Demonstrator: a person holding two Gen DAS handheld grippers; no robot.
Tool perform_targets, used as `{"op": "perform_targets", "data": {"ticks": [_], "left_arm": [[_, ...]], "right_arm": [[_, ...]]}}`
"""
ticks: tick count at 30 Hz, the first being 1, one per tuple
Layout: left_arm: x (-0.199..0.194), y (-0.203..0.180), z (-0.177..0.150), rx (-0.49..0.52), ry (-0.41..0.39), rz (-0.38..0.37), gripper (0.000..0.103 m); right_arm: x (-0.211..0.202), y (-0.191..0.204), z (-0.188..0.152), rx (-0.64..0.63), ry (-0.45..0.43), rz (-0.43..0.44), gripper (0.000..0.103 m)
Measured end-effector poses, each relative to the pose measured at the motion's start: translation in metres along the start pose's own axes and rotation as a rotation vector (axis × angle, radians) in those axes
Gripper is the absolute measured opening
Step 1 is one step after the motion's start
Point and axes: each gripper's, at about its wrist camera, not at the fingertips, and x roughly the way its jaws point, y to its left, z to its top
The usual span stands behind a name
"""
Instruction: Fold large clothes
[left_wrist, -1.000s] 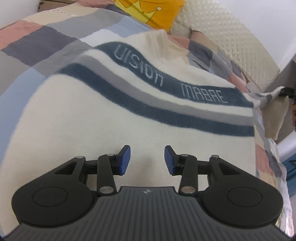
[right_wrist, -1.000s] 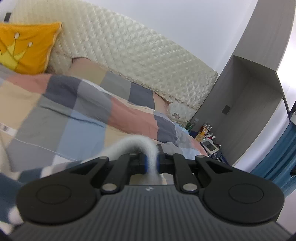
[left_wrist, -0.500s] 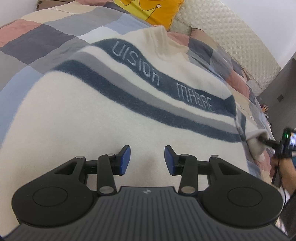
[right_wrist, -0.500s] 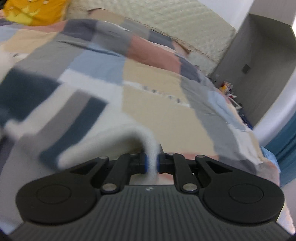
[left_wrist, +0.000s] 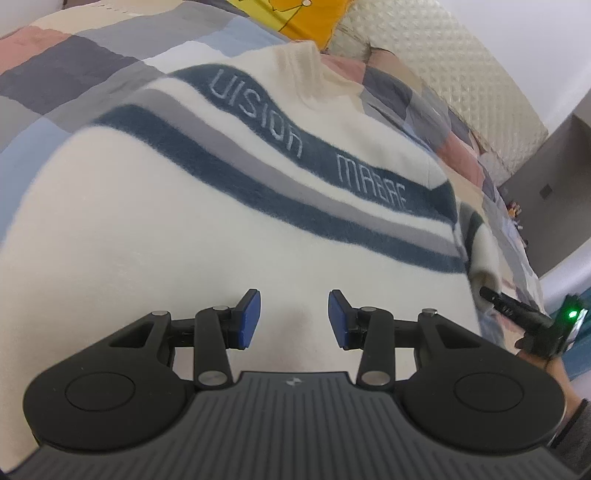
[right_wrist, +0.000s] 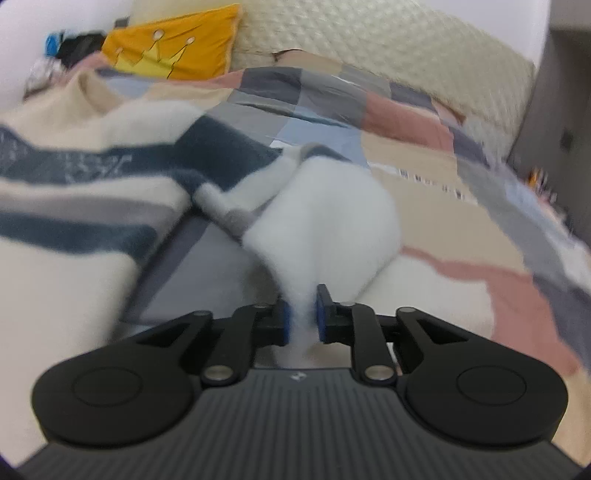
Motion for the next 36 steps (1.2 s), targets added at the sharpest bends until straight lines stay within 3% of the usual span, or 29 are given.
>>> {"op": "perform_targets", "data": {"ticks": [2,4,8,10,14,17,20,21,22,24,25,27,31,34,36], "left_arm": [[0.001,-0.002,-0.001,0.005,0.002,0.003,0.046],[0.001,-0.003,-0.002,0.007,0.004,0.003,0.046],[0.000,-0.002,-0.004,0.003,0.010,-0.002,0.047],[0.001,-0.001,-0.004,0.000,0.008,-0.001,0.047],[0.000,-0.002,-0.005,0.006,-0.024,0.022,0.047],[0.003,-0.005,-0.004,0.019,-0.028,0.028,0.047],[0.008,-0.003,-0.004,0.017,-0.013,0.033,0.047],[0.010,-0.003,-0.003,0.016,-0.012,0.034,0.047],[0.010,-0.003,-0.003,0.016,-0.010,0.035,0.047],[0.012,-0.002,-0.003,0.015,-0.009,0.040,0.047],[0.013,-0.002,-0.003,0.014,-0.008,0.041,0.047],[0.014,-0.003,-0.004,0.016,-0.008,0.047,0.047],[0.013,-0.007,-0.007,0.033,-0.011,0.064,0.047],[0.015,-0.010,-0.009,0.047,-0.019,0.088,0.047],[0.017,-0.012,-0.010,0.057,-0.024,0.102,0.047]], "right_arm": [[-0.008,-0.010,0.001,0.092,0.018,0.042,0.054],[-0.020,-0.022,0.000,0.185,0.011,0.081,0.066],[-0.032,-0.050,-0.012,0.385,-0.008,0.101,0.067],[-0.033,-0.069,-0.020,0.511,-0.022,0.060,0.067],[-0.027,-0.103,-0.034,0.720,-0.028,-0.100,0.069],[-0.006,-0.122,-0.049,0.890,-0.016,-0.076,0.069],[0.015,-0.128,-0.054,0.964,-0.021,-0.046,0.067],[0.018,-0.128,-0.052,0.980,-0.049,-0.030,0.065],[0.022,-0.131,-0.050,0.995,-0.070,-0.007,0.056],[0.032,-0.133,-0.041,1.003,-0.082,0.019,0.034],[0.035,-0.134,-0.036,0.988,-0.075,-0.001,0.012],[0.037,-0.138,-0.020,0.946,-0.072,-0.040,0.011],[0.021,-0.156,0.023,0.794,-0.152,-0.129,0.011],[0.019,-0.187,0.050,0.758,-0.175,-0.201,0.011],[0.021,-0.211,0.067,0.719,-0.156,-0.296,0.011]]}}
